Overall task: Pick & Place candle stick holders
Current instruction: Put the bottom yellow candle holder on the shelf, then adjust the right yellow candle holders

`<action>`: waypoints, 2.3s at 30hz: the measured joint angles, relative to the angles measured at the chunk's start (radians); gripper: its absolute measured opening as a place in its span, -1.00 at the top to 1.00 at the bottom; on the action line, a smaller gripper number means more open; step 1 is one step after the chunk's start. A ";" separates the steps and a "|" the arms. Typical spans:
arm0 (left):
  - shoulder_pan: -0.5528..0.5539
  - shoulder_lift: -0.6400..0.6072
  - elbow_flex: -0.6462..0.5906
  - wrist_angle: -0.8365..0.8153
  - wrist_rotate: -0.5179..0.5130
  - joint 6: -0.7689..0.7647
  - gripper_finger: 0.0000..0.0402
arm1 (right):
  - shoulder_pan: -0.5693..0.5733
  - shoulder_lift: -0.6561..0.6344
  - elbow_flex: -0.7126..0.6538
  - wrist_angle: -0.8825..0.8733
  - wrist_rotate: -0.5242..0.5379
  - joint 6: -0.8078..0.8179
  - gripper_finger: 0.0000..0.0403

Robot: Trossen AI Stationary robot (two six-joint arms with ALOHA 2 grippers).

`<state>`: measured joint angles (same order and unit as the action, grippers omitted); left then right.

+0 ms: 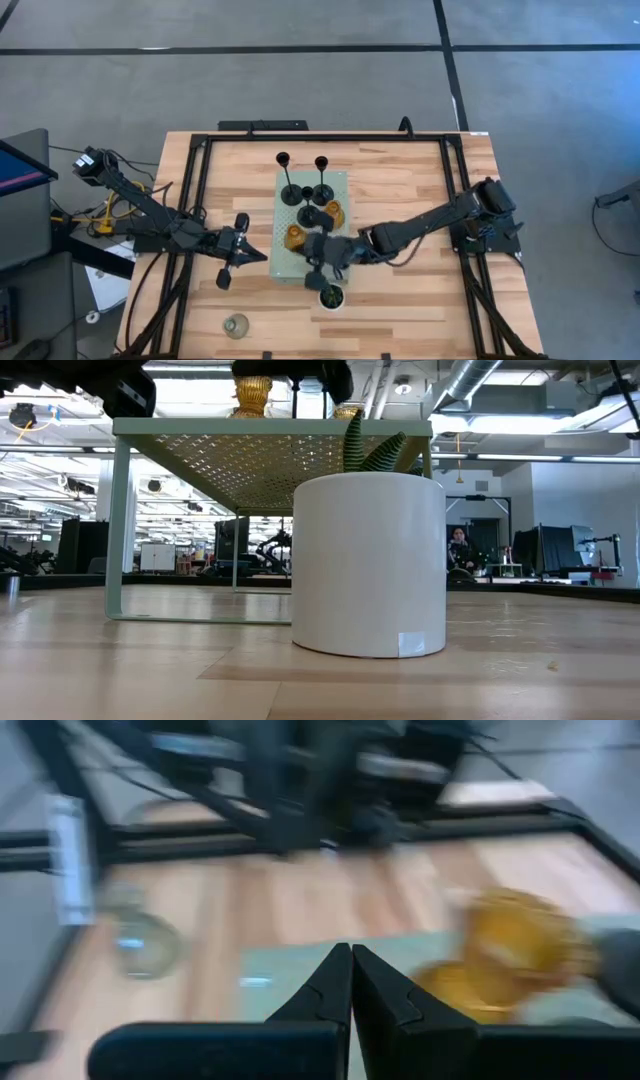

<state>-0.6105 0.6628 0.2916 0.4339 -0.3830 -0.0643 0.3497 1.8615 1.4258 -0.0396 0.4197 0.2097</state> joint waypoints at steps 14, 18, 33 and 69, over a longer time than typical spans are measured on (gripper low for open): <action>0.000 0.120 0.000 0.174 0.020 -0.050 0.96 | 0.245 -0.136 0.000 -0.353 0.434 0.152 1.00; 0.000 0.253 0.038 0.246 0.017 -0.048 0.96 | 0.273 -0.149 0.000 -0.492 0.507 0.256 1.00; 0.006 0.552 0.278 0.247 -0.407 0.072 0.96 | 0.310 -0.151 0.000 -0.899 0.590 0.657 1.00; -0.032 0.548 0.278 0.233 -0.615 0.068 0.96 | 0.307 -0.151 0.000 -1.116 0.636 0.820 1.00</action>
<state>-0.6424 1.2110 0.5697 0.6666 -0.9979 0.0032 0.6568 1.7107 1.4254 -1.1552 1.0561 1.0299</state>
